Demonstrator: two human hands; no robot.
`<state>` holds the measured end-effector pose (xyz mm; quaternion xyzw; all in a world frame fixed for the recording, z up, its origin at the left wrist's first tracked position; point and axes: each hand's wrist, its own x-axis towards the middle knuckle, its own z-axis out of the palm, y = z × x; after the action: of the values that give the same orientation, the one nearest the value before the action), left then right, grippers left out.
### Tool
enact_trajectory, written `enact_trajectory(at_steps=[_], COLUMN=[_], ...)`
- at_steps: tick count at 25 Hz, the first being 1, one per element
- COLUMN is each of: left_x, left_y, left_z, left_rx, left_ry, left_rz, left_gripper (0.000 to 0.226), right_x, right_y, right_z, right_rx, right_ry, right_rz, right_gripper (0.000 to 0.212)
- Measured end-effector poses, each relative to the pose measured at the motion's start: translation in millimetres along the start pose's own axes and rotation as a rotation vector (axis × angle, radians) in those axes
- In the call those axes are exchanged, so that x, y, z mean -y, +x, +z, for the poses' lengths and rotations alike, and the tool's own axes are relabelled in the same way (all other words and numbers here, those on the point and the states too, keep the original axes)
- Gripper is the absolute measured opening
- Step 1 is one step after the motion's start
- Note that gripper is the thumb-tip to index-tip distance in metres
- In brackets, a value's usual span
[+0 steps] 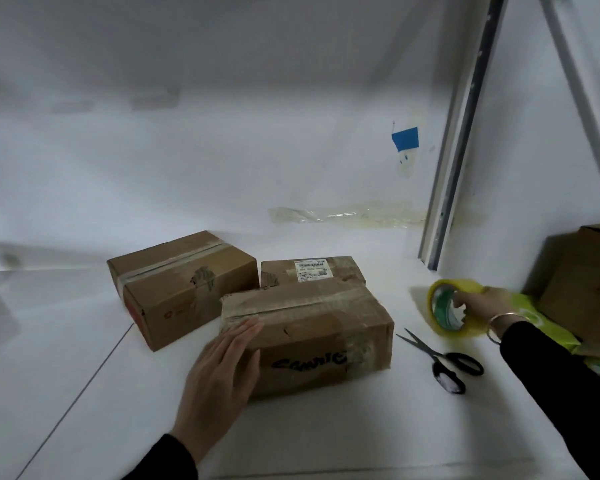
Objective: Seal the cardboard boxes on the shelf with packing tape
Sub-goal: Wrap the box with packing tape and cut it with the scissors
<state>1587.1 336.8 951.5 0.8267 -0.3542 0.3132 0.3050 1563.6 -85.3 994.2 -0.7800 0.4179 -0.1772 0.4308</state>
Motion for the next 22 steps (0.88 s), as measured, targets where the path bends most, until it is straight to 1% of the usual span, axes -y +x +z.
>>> enact_trajectory(at_steps=[1,2,4,6,8,10,12,13,14,15,17,19,20,22], left_x=[1.0,0.9,-0.4,-2.2,-3.4,-4.8,-6.4,-7.0,-5.2,-4.5,0.5,4.1,4.2,6.6], left_y=[0.1,0.5,1.0,0.6,0.4,4.8,18.6,29.9,39.0,46.7,56.0,55.1,53.6,49.5], left_z=[-2.0,-2.7,-1.8,-1.6,-3.5,-3.0,0.7,2.9,5.2,6.3,8.6,8.7,8.5,11.3], left_rx=[-0.010,-0.018,-0.021,-0.030,-0.035,-0.028,0.059,0.144,0.239,0.320,0.428,0.480,0.490,0.491], left_ry=[-0.014,-0.034,-0.070,-0.108,-0.174,-0.278,-0.336,-0.301,-0.249,-0.201,-0.148,-0.132,-0.135,-0.146], left_rz=[-0.016,-0.026,-0.026,-0.019,-0.042,-0.103,-0.173,-0.198,-0.212,-0.214,-0.204,-0.185,-0.184,-0.174], left_gripper=[0.048,0.048,0.045,0.042,0.035,0.022,0.018,0.018,0.025,0.037,0.057,0.070,0.074,0.081], right_x=[3.0,6.0,7.5,9.0,15.0,24.4,30.7,31.9,30.2,26.5,17.8,15.8,13.8,6.1], right_y=[-0.6,-0.4,-2.5,-4.5,-5.8,-9.1,-10.1,-7.3,-1.2,5.9,22.9,33.7,42.0,58.6], right_z=[-2.0,-3.0,-0.8,0.4,-3.5,-11.9,-18.9,-22.0,-24.9,-26.6,-27.4,-26.6,-24.7,-16.2], right_rx=[-0.058,-0.114,-0.175,-0.199,-0.241,-0.253,-0.228,-0.207,-0.186,-0.187,-0.224,-0.240,-0.229,-0.172], right_ry=[0.100,0.160,0.215,0.274,0.260,0.196,0.182,0.215,0.273,0.317,0.425,0.581,0.635,0.665], right_rz=[0.005,-0.001,-0.001,0.007,-0.027,-0.075,-0.093,-0.071,-0.012,0.053,0.176,0.244,0.261,0.211], right_gripper=[0.016,0.013,0.014,0.020,0.015,0.014,0.015,0.017,0.020,0.022,0.017,0.012,0.012,0.021])
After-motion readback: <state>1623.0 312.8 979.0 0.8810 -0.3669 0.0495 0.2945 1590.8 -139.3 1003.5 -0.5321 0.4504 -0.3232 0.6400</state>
